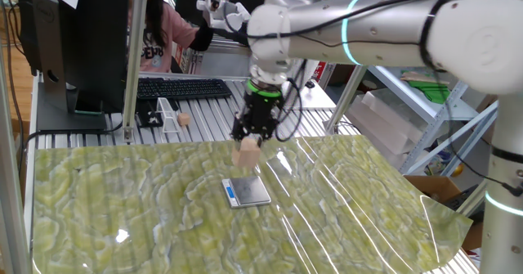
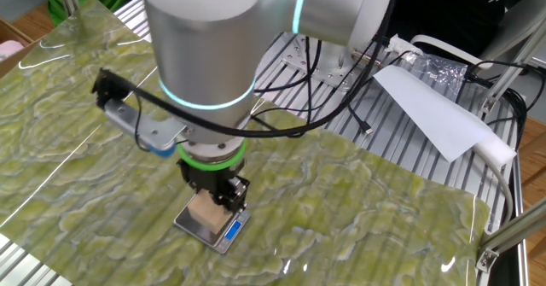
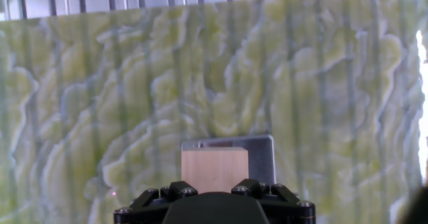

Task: Place the block on the scale

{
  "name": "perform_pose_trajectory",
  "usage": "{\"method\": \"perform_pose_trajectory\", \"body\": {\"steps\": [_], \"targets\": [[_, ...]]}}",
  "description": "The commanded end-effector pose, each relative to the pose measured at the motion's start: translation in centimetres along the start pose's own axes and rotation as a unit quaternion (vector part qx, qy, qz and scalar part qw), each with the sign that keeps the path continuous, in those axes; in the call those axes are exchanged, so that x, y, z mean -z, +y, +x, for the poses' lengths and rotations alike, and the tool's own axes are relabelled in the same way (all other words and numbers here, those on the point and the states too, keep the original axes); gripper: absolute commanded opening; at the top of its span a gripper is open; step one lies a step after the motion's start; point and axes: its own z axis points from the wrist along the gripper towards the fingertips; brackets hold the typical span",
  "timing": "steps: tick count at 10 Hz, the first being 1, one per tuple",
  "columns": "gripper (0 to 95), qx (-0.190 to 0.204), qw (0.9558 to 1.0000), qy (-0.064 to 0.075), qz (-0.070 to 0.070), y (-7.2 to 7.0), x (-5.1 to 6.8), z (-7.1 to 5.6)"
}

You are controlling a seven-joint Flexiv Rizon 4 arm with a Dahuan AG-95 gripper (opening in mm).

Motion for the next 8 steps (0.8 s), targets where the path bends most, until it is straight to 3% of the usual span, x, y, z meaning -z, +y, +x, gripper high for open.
{"method": "perform_pose_trajectory", "body": {"steps": [1,3,8], "targets": [[0.0,-0.004,1.0,-0.005,0.002,0.02,-0.43,0.92],[0.0,-0.006,1.0,-0.004,0.001,0.13,-0.67,1.59],[0.0,0.003,0.9999,-0.01,0.002,-0.82,-0.75,1.73]]}}
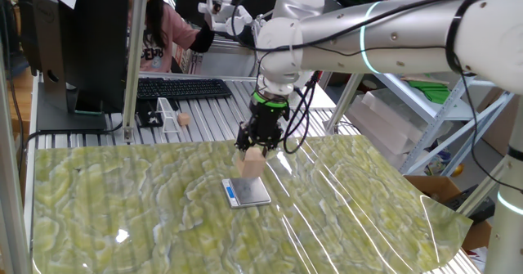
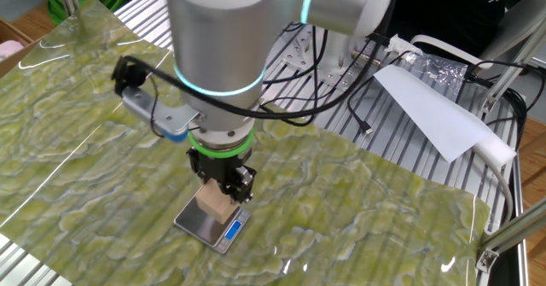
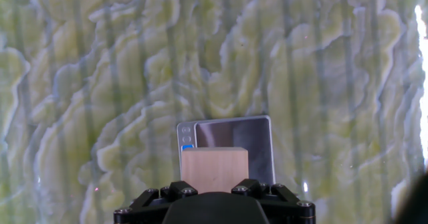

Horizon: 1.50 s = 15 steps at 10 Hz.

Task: Place the block on the scale

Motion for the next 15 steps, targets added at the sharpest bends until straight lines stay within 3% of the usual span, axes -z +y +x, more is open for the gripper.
{"method": "perform_pose_trajectory", "body": {"steps": [1,4,15], "targets": [[0.0,0.003,1.0,-0.007,0.001,-0.6,-0.2,0.2],[0.0,0.005,1.0,-0.006,0.001,-1.2,-0.7,0.1],[0.0,0.002,1.0,-0.003,0.0,-1.1,-3.4,-0.2]]}}
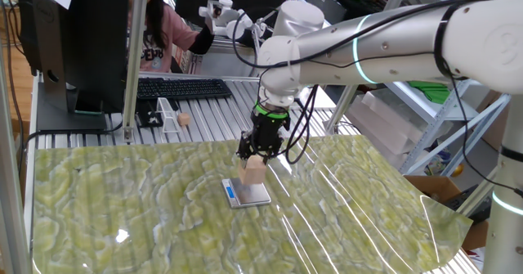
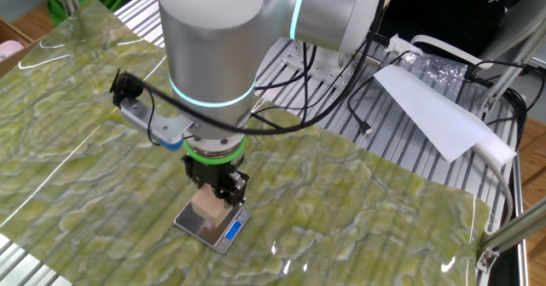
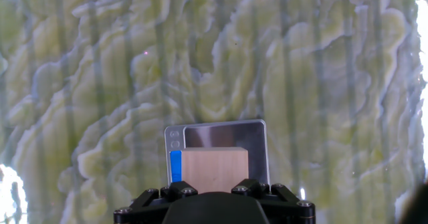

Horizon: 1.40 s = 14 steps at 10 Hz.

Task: Place the block on the scale

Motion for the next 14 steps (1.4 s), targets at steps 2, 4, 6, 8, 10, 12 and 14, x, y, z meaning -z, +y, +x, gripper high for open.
{"method": "perform_pose_trajectory", "body": {"steps": [2,4,6,8,10,12,14], "targets": [[0.0,-0.001,1.0,0.0,0.0,-0.1,-0.5,-0.1],[0.0,-0.001,1.0,-0.001,0.0,-0.4,-1.2,-0.2],[0.0,-0.001,1.0,-0.003,-0.002,-0.6,-2.0,-0.3],[0.0,-0.002,1.0,-0.003,-0.002,-0.6,-2.2,-0.3],[0.0,-0.002,1.0,-0.003,-0.003,-0.6,-2.5,-0.3],[0.0,-0.003,1.0,-0.003,-0.004,-0.5,-2.9,-0.2],[0.0,-0.004,1.0,-0.003,-0.005,-0.5,-3.0,-0.3]]}}
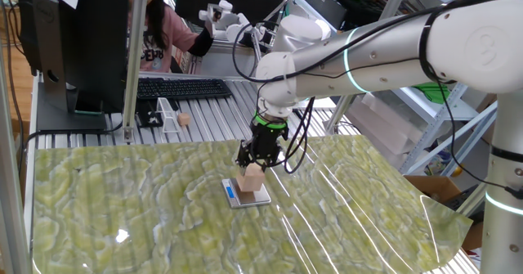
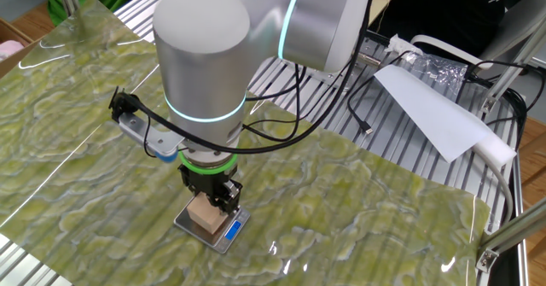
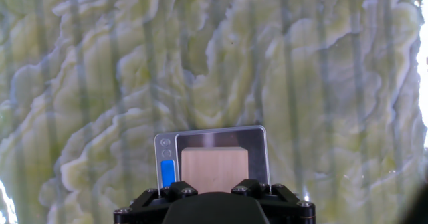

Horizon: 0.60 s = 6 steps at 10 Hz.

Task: Place the block on the scale

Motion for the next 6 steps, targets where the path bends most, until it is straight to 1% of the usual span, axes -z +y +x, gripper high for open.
{"method": "perform_pose_trajectory", "body": {"steps": [1,3,6], "targets": [[0.0,-0.001,1.0,0.0,-0.001,0.03,-0.18,-0.02],[0.0,0.0,1.0,-0.001,-0.001,0.14,-0.65,-0.02],[0.0,0.0,1.0,-0.003,-0.002,0.18,-0.93,-0.03]]}}
